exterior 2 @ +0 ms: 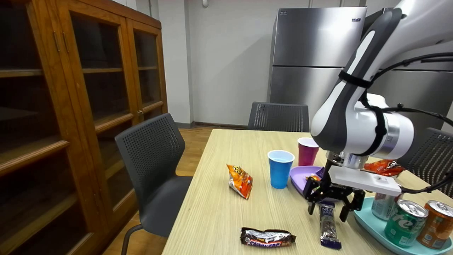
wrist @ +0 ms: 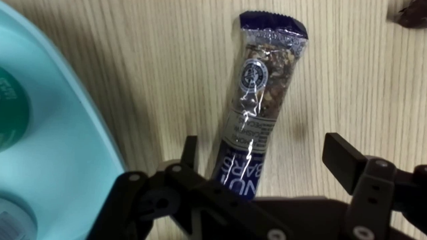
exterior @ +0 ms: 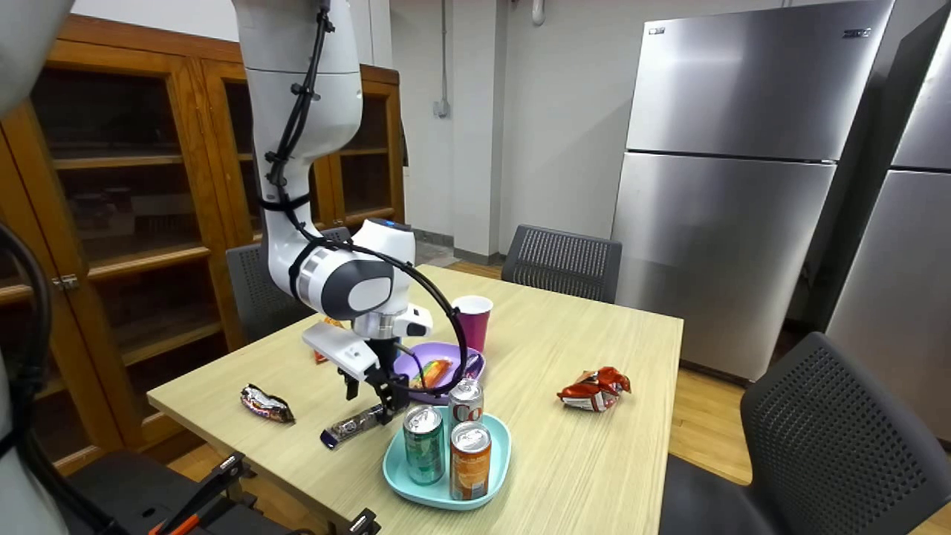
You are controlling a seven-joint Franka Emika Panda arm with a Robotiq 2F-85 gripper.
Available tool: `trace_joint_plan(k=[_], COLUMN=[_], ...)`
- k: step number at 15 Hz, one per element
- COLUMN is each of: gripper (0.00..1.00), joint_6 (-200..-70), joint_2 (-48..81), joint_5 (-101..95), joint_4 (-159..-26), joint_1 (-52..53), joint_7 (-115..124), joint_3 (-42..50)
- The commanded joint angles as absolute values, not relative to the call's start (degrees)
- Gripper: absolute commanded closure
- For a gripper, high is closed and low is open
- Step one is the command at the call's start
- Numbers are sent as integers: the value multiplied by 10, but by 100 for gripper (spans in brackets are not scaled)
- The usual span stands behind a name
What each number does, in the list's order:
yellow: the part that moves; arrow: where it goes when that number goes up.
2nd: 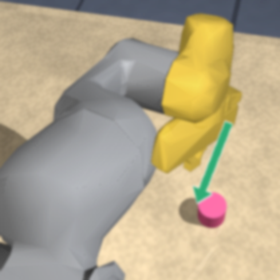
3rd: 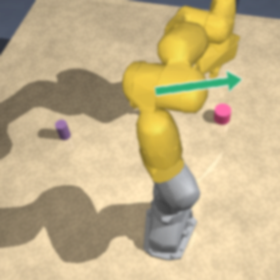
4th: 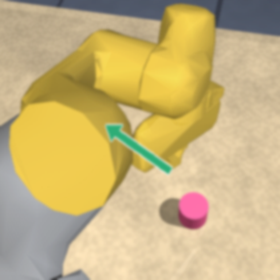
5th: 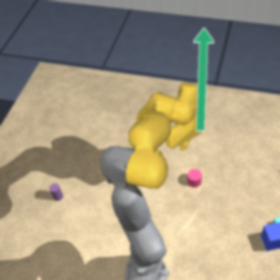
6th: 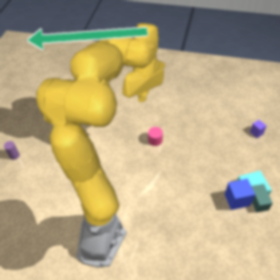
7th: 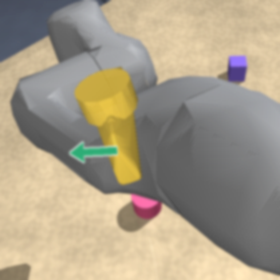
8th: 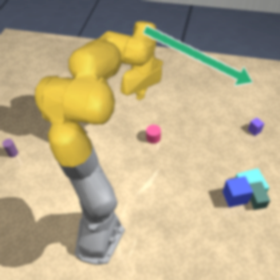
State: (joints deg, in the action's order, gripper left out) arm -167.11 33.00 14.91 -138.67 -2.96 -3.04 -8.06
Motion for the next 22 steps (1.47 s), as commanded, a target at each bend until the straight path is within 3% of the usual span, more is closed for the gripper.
trace_joint_plan(k=[1,9,22], gripper=[34,97,95], joint_6=[-1673,-1670,-1657], joint_2=[334,330,253], joint_5=[130,127,140], joint_4=[-1380,-1384,-1399], joint_1=[-20,-24,-79], joint_7=[-8,-14,-73], joint_3=[-74,-81,-164])
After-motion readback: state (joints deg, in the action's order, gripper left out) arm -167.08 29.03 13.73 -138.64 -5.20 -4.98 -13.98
